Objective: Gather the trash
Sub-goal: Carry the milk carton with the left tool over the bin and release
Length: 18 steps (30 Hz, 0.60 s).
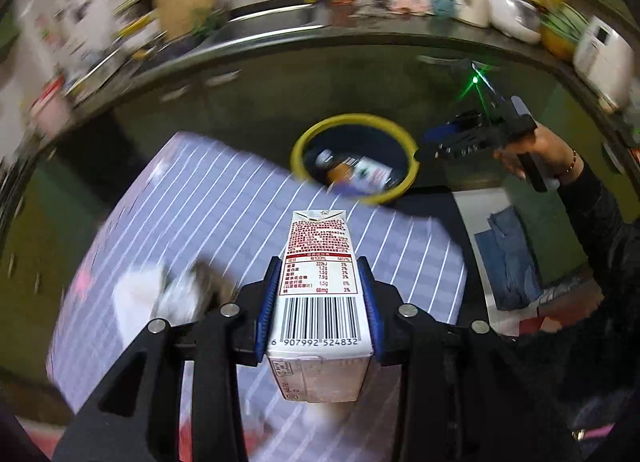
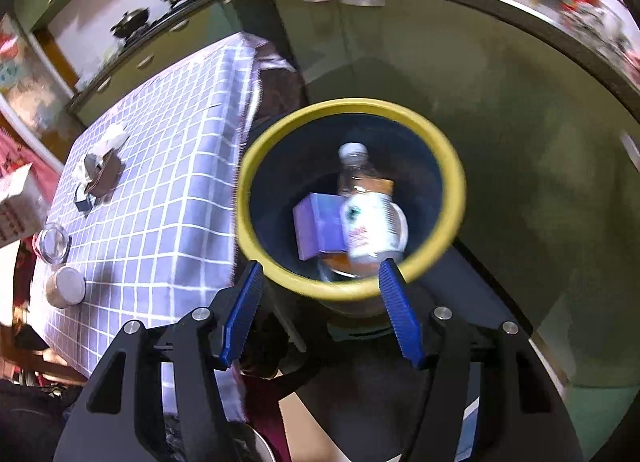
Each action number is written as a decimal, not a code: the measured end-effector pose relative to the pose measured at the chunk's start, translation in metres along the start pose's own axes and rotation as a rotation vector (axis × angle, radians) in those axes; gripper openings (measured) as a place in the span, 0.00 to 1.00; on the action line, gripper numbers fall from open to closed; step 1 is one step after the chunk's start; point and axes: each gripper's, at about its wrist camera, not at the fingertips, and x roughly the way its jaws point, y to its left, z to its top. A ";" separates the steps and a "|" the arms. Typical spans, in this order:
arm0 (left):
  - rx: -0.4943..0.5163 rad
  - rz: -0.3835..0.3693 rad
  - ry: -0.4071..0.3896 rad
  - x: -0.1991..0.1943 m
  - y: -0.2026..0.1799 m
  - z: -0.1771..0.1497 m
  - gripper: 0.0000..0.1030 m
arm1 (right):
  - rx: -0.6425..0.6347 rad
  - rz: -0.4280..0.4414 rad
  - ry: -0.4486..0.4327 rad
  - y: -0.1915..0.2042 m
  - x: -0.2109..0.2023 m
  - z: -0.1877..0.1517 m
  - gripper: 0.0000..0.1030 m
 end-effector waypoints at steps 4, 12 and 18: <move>0.103 -0.079 0.017 0.051 -0.024 0.060 0.35 | 0.079 -0.032 -0.028 -0.034 -0.022 -0.021 0.58; 0.134 -0.127 0.059 0.170 -0.047 0.135 0.35 | 0.204 -0.085 -0.040 -0.082 -0.050 -0.063 0.58; 0.047 -0.103 0.034 0.193 -0.033 0.146 0.51 | 0.237 -0.090 -0.054 -0.093 -0.064 -0.078 0.58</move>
